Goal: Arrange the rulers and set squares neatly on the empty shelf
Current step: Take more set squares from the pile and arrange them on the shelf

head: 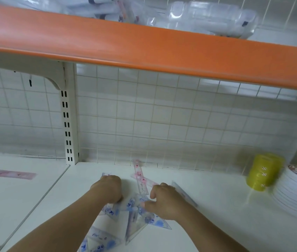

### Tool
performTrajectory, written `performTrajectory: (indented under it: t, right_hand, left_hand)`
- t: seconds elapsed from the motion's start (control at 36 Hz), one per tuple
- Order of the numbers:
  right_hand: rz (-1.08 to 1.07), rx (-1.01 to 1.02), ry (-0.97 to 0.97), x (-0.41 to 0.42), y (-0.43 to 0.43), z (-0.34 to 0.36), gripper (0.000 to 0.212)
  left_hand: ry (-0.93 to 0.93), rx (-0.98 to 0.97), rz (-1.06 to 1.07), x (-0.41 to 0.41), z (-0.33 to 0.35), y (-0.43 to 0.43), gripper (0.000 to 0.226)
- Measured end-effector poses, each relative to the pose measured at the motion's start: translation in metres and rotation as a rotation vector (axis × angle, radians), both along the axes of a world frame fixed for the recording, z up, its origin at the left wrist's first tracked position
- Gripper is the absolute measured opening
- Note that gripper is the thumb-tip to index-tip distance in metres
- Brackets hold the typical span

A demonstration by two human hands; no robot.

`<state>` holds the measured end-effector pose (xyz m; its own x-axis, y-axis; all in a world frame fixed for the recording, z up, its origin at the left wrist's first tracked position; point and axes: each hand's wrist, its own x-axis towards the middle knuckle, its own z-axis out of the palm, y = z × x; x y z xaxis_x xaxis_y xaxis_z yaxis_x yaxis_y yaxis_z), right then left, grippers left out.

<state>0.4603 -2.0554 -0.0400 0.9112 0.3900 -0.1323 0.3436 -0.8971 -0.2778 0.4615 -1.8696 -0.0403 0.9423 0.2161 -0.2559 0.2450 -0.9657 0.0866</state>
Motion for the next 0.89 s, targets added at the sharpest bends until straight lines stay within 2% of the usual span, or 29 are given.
performTrajectory:
  t: [0.06, 0.17, 0.31, 0.42, 0.47, 0.53, 0.61, 0.69, 0.78, 0.89]
  right_hand:
    - [0.001, 0.01, 0.011, -0.002, 0.003, -0.001, 0.054]
    - [-0.024, 0.027, 0.033, -0.001, 0.002, 0.0, 0.042]
    - [-0.067, 0.049, 0.092, -0.001, -0.005, 0.008, 0.047]
    - [-0.076, 0.073, 0.105, -0.004, -0.011, 0.01, 0.05]
    - [-0.081, 0.089, 0.106, -0.006, -0.013, 0.01, 0.048]
    - [-0.087, 0.092, 0.099, -0.008, -0.015, 0.011, 0.044]
    - [-0.084, 0.068, 0.067, -0.009, -0.017, 0.009, 0.033]
    - [-0.088, 0.029, 0.038, -0.008, -0.021, 0.005, 0.033]
    - [-0.1, 0.018, 0.023, -0.007, -0.026, 0.002, 0.031]
    - [-0.123, 0.002, 0.014, -0.005, -0.029, -0.001, 0.03]
  left_hand:
    - [-0.003, 0.0, -0.011, 0.0, 0.0, -0.001, 0.037]
    - [-0.04, -0.03, -0.012, -0.001, 0.001, 0.0, 0.04]
    - [-0.021, 0.002, -0.044, -0.003, 0.002, -0.001, 0.046]
    - [0.029, 0.092, -0.061, -0.006, 0.003, -0.005, 0.034]
    - [0.02, 0.059, -0.066, -0.005, 0.001, -0.006, 0.038]
    - [0.001, 0.022, -0.081, -0.005, 0.0, -0.008, 0.04]
    - [-0.006, 0.024, -0.089, -0.007, 0.0, -0.01, 0.028]
    - [-0.022, 0.005, -0.066, -0.009, 0.0, -0.01, 0.037]
    - [-0.04, 0.024, -0.085, -0.01, -0.001, -0.01, 0.034]
    - [-0.021, 0.008, -0.101, -0.016, 0.005, -0.015, 0.045]
